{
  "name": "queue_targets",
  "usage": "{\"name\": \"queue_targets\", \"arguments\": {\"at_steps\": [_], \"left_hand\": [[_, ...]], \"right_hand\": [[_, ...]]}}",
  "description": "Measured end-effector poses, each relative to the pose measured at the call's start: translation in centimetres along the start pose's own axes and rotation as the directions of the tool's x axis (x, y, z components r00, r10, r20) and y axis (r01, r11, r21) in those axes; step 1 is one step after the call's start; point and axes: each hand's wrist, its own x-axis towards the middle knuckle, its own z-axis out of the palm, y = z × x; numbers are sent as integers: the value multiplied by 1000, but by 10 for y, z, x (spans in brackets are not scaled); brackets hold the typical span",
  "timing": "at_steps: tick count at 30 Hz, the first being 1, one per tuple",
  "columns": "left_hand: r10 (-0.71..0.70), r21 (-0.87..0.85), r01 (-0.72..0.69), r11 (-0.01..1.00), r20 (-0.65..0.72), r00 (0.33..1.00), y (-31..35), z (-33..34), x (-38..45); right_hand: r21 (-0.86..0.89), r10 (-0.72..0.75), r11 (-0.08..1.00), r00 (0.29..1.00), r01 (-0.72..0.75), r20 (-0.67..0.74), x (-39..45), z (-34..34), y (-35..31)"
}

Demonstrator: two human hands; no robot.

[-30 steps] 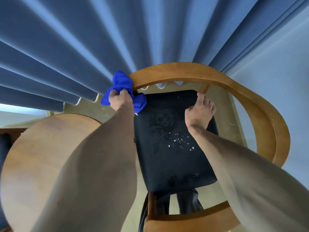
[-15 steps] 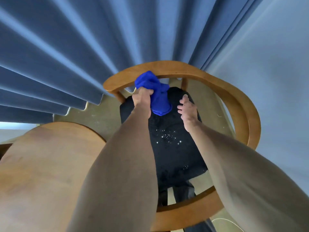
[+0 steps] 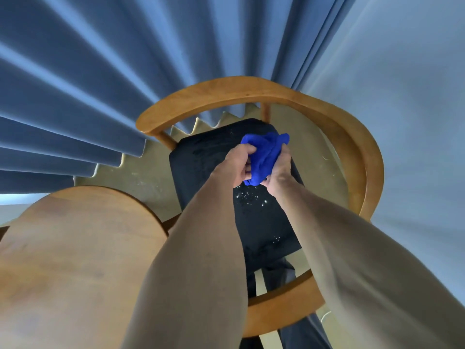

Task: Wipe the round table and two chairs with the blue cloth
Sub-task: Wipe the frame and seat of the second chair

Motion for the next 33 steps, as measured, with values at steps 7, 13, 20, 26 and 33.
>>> {"name": "queue_targets", "arguments": {"at_steps": [7,13,20,26,33], "left_hand": [[-65,385,63,921,-10,998,-23,-17,14],[159,331,-34,943,-360,919,-58,-40,34],[251,158,-199,967,-482,840,-72,-66,19],[342,224,-272,936,-760,553,-12,-107,-5],[184,56,-256,965,-842,508,58,-203,-7]], "right_hand": [[-19,3,1000,988,0,156,14,-21,10],[-396,-46,918,998,24,-46,31,-15,20],[-528,-121,842,993,108,9,17,21,33],[-539,-303,774,942,333,148,-13,121,13],[-727,-712,10,516,686,477,-48,263,6]]}}
